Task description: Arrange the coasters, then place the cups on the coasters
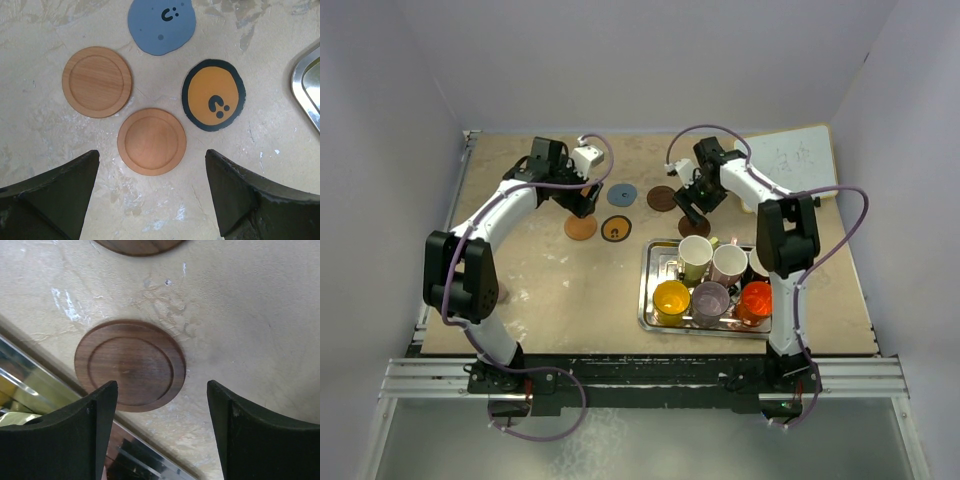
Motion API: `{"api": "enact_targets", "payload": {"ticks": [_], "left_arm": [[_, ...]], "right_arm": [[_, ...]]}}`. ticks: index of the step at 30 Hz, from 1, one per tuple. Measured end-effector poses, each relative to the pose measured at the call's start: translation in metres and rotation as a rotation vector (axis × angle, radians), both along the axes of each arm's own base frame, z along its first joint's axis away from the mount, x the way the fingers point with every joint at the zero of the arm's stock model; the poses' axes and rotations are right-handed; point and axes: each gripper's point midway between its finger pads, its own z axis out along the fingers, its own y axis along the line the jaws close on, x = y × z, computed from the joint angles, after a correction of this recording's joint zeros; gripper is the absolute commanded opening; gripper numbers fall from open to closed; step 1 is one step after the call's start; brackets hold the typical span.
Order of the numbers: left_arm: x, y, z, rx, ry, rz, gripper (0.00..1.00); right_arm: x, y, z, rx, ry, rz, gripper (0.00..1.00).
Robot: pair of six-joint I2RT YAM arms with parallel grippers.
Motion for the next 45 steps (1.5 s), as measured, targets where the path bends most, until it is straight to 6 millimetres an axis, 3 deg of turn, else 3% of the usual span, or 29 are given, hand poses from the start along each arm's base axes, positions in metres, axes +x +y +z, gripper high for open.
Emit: {"api": "enact_targets", "payload": {"ticks": [5, 12, 35, 45], "left_arm": [[-0.001, -0.002, -0.001, -0.013, 0.011, 0.005, 0.84], [0.001, -0.004, -0.004, -0.024, 0.026, 0.015, 0.84], [-0.013, 0.001, -0.005, -0.032, 0.044, 0.032, 0.84], [-0.013, 0.008, 0.003, -0.04, 0.028, 0.053, 0.84]], "right_arm": [[0.001, -0.005, -0.014, -0.045, 0.008, 0.016, 0.73], [0.009, 0.004, -0.014, -0.065, -0.039, 0.038, 0.75], [0.012, 0.091, -0.011, -0.01, -0.124, 0.141, 0.75], [0.025, 0.113, -0.01, 0.013, -0.141, 0.141, 0.76]]}}
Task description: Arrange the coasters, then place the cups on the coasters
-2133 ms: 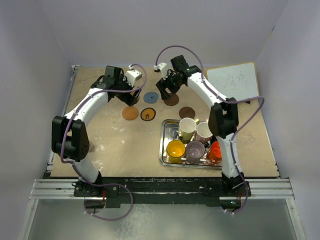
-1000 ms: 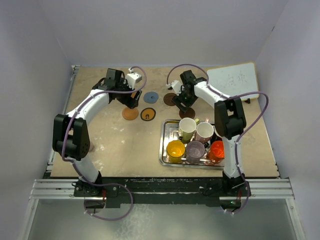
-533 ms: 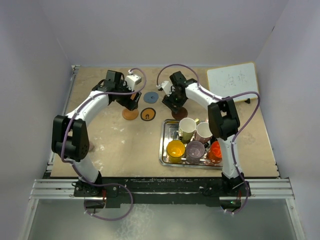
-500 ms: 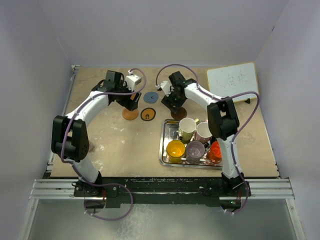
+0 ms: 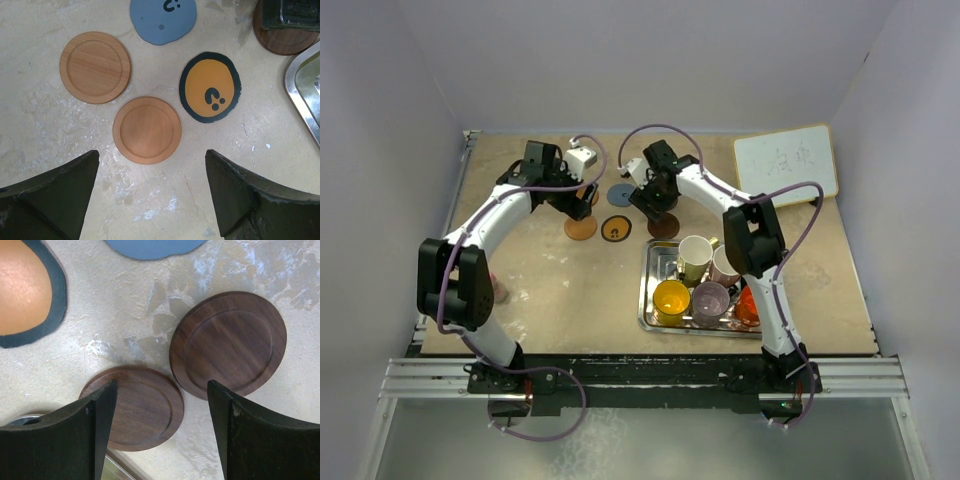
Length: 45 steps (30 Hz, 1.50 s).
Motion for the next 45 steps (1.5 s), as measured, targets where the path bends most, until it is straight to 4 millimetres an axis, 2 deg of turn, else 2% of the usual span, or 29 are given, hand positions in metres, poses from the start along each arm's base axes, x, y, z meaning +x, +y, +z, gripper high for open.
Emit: {"api": "enact_targets", "payload": {"ticks": [8, 11, 13, 15, 20, 22, 25, 28, 31, 37, 41, 45], "left_arm": [[-0.004, 0.002, 0.004, -0.002, -0.007, 0.002, 0.83], [-0.005, 0.001, 0.007, -0.008, -0.012, -0.004, 0.83], [-0.006, -0.001, 0.007, -0.018, -0.007, -0.015, 0.83], [-0.009, -0.004, 0.008, -0.032, 0.004, -0.03, 0.83], [-0.01, -0.024, 0.025, -0.066, -0.008, -0.086, 0.81], [-0.009, -0.045, 0.037, -0.07, -0.04, -0.131, 0.81], [-0.016, -0.086, 0.05, -0.088, -0.069, -0.217, 0.8], [-0.021, -0.129, 0.061, -0.114, -0.081, -0.28, 0.78], [-0.021, -0.174, 0.074, -0.155, -0.087, -0.3, 0.75], [-0.026, -0.226, 0.077, -0.203, -0.036, -0.27, 0.69], [-0.034, -0.254, 0.06, -0.186, 0.023, -0.256, 0.66], [-0.053, -0.266, 0.034, -0.148, 0.107, -0.25, 0.65]], "right_arm": [[-0.003, 0.001, 0.0, 0.023, 0.033, -0.003, 0.78], [-0.008, -0.004, 0.009, 0.044, 0.044, 0.0, 0.79], [-0.014, -0.009, 0.028, 0.065, 0.039, 0.005, 0.79], [-0.017, -0.015, 0.056, 0.098, 0.014, 0.004, 0.79], [-0.02, -0.042, 0.152, 0.219, -0.13, -0.026, 0.79], [-0.025, -0.064, 0.182, 0.251, -0.18, -0.059, 0.79], [-0.034, -0.097, 0.203, 0.263, -0.221, -0.114, 0.79], [-0.044, -0.129, 0.203, 0.254, -0.221, -0.179, 0.79], [-0.055, -0.152, 0.193, 0.245, -0.192, -0.24, 0.79], [-0.072, -0.187, 0.178, 0.25, -0.154, -0.352, 0.79], [-0.081, -0.209, 0.183, 0.271, -0.17, -0.427, 0.79], [-0.089, -0.223, 0.191, 0.288, -0.202, -0.474, 0.79]]}}
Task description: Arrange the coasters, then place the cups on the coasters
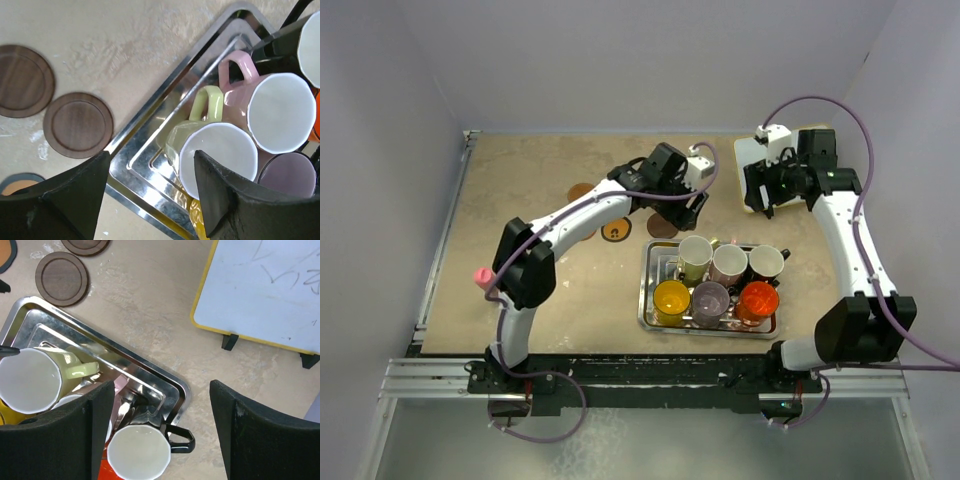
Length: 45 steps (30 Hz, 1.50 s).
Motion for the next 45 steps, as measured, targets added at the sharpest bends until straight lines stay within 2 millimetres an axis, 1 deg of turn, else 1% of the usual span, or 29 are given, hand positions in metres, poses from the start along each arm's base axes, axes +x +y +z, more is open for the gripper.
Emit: {"api": "enact_targets", "payload": {"ticks": [3, 6, 9, 13, 16, 20, 22, 28, 31, 34, 39, 45], "left_arm": [[-0.016, -0.005, -0.01, 0.033, 0.029, -0.014, 0.63], [-0.025, -0.009, -0.016, 0.05, 0.034, -0.019, 0.6], [-0.033, -0.008, -0.029, 0.084, 0.049, -0.018, 0.55], [-0.044, -0.001, -0.048, 0.137, 0.073, -0.016, 0.49], [-0.047, 0.003, -0.056, 0.157, 0.082, -0.016, 0.43], [-0.048, 0.003, -0.058, 0.162, 0.081, -0.018, 0.36], [-0.048, 0.001, -0.057, 0.158, 0.077, -0.019, 0.3], [-0.046, -0.002, -0.055, 0.154, 0.069, -0.027, 0.15], [-0.046, -0.002, -0.054, 0.152, 0.063, -0.034, 0.11], [-0.044, -0.004, -0.053, 0.149, 0.056, -0.04, 0.1], [-0.042, -0.008, -0.05, 0.139, 0.051, -0.045, 0.17], [-0.042, -0.009, -0.055, 0.147, 0.057, -0.048, 0.2]], "right_arm": [[-0.006, -0.003, -0.002, 0.012, 0.0, -0.02, 0.79], [-0.01, -0.005, -0.009, 0.031, 0.022, -0.032, 0.79], [-0.012, -0.006, -0.013, 0.045, 0.034, -0.04, 0.79], [-0.011, -0.006, -0.013, 0.06, 0.034, -0.049, 0.79], [-0.013, -0.005, -0.014, 0.074, 0.036, -0.049, 0.8], [-0.016, -0.006, -0.016, 0.081, 0.039, -0.055, 0.8], [-0.017, -0.006, -0.015, 0.082, 0.038, -0.058, 0.8], [-0.019, -0.01, -0.008, 0.085, 0.017, -0.071, 0.8], [-0.019, -0.012, -0.006, 0.084, 0.01, -0.077, 0.8], [-0.019, -0.014, -0.006, 0.085, 0.009, -0.084, 0.8], [-0.019, -0.017, -0.006, 0.086, 0.008, -0.091, 0.8], [-0.02, -0.018, -0.008, 0.089, 0.01, -0.097, 0.8]]}}
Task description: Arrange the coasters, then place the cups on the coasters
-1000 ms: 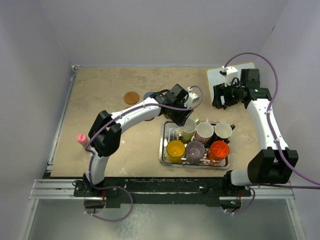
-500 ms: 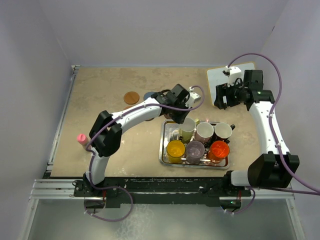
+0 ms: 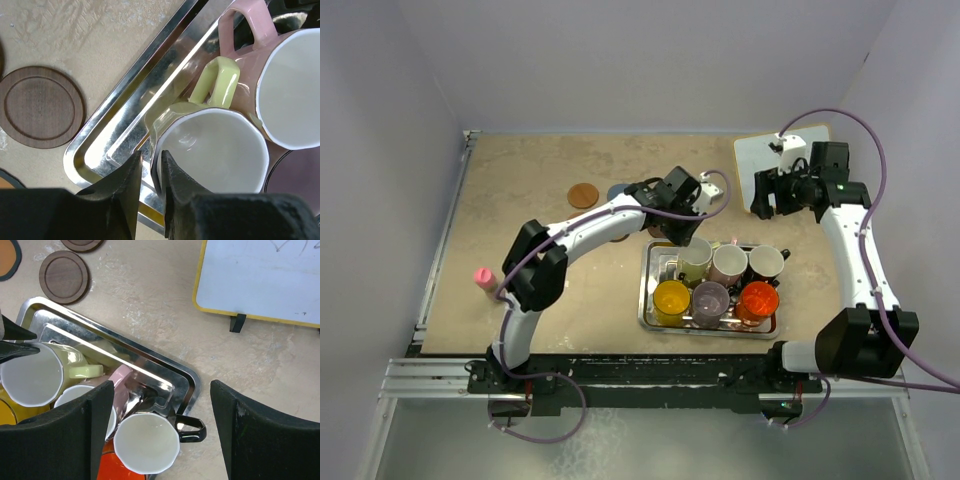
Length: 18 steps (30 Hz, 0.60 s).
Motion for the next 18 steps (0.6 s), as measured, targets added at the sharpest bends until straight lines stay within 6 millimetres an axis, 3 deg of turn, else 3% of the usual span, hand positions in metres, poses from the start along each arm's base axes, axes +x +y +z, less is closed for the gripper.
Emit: {"api": "enact_targets", "payload": {"ticks": [7, 18], "left_arm": [[-0.001, -0.001, -0.004, 0.003, 0.006, -0.018, 0.04], [0.007, 0.002, 0.009, 0.021, -0.07, -0.147, 0.03]], "right_arm": [[-0.001, 0.002, -0.003, 0.01, 0.004, 0.004, 0.8], [-0.001, 0.001, -0.002, 0.019, 0.004, -0.001, 0.8]]}}
